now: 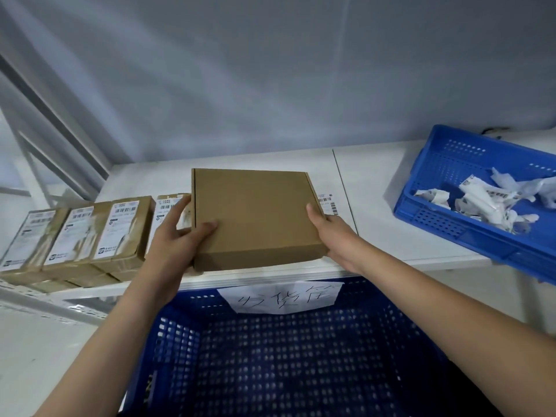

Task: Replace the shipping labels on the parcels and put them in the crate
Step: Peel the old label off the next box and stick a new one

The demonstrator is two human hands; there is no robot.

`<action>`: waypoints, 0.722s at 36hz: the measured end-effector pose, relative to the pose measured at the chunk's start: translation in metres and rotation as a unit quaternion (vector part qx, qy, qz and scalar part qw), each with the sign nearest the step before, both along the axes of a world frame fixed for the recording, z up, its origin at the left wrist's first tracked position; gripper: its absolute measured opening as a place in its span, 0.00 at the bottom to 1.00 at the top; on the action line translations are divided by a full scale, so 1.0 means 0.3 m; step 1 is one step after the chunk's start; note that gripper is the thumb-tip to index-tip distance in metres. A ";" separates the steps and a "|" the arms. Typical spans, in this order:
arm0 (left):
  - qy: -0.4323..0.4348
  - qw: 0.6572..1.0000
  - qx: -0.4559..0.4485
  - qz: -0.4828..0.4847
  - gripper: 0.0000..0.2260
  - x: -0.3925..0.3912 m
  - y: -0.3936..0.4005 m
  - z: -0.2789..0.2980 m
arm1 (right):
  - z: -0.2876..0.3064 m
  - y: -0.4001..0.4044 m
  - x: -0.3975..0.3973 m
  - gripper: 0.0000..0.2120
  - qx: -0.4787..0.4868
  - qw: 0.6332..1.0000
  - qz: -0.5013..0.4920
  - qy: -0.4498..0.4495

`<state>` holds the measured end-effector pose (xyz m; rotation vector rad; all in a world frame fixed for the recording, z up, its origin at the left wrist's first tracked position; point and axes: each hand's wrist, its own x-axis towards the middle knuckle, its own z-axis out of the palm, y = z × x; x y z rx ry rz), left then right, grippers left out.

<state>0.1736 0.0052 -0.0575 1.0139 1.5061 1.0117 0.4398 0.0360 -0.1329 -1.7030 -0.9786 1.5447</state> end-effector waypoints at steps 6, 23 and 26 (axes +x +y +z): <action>0.031 0.998 0.048 0.030 0.28 -0.007 0.013 -0.018 | -0.029 0.056 0.058 0.19 0.124 0.959 0.054 -0.248; 0.152 0.982 0.107 -0.011 0.27 0.031 -0.003 -0.092 | -0.186 0.131 0.042 0.29 0.041 0.826 0.059 -0.560; 0.141 0.985 0.093 -0.035 0.27 0.029 0.001 -0.109 | -0.153 0.159 0.053 0.30 -0.031 0.863 0.021 -0.503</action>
